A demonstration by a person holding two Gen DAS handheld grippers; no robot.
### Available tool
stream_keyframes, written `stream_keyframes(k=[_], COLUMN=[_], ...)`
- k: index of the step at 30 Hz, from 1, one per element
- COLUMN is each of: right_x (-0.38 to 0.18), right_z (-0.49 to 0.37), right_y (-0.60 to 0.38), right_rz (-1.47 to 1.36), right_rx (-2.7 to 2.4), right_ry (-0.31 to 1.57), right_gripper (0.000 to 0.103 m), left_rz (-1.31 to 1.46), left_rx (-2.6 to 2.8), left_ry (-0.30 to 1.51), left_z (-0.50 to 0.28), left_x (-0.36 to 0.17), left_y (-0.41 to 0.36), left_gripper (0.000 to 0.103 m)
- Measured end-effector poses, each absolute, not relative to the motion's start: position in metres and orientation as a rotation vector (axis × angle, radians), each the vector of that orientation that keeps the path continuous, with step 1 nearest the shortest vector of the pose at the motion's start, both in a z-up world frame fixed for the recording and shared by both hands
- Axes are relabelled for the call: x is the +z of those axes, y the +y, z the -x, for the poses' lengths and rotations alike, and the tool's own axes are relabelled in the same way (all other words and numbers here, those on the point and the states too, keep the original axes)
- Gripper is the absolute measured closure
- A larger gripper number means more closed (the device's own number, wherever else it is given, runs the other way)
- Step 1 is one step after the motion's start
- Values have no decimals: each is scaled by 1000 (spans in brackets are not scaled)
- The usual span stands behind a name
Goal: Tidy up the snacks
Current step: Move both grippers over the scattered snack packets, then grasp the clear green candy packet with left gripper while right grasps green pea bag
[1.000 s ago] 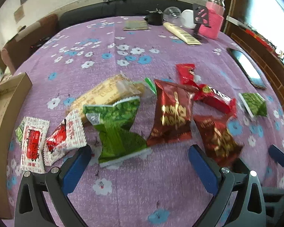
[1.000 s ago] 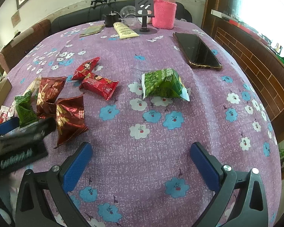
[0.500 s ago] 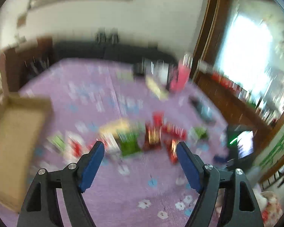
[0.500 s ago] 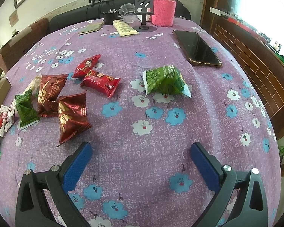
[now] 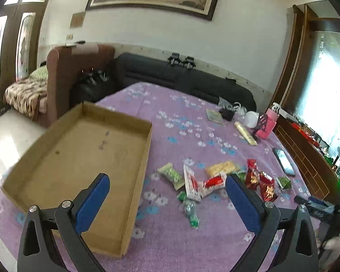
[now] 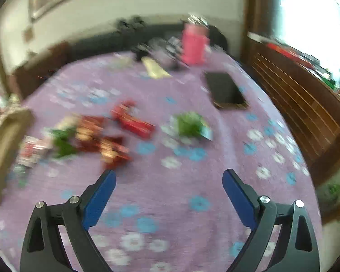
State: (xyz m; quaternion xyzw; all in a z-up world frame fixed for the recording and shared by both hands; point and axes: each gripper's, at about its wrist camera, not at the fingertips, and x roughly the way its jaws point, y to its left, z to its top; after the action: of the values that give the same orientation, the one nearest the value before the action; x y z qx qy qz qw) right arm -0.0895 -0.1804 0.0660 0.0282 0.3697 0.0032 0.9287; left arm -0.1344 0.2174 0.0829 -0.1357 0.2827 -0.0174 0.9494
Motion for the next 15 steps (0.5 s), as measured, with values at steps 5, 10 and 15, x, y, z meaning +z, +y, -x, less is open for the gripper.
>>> stream_keyframes(k=[5, 10, 15], right_x=[69, 54, 37], right_z=[75, 37, 0], right_y=[-119, -75, -53], right_rz=[-25, -46, -25], right_rx=[227, 338, 281], right_ry=[760, 830, 871], right_gripper=[18, 45, 45], left_rz=[286, 221, 197], left_rx=[-152, -175, -230], left_ry=[665, 719, 783], left_z=[123, 116, 104], left_x=[59, 48, 37], left_y=[202, 185, 176], left_gripper=[0, 13, 37])
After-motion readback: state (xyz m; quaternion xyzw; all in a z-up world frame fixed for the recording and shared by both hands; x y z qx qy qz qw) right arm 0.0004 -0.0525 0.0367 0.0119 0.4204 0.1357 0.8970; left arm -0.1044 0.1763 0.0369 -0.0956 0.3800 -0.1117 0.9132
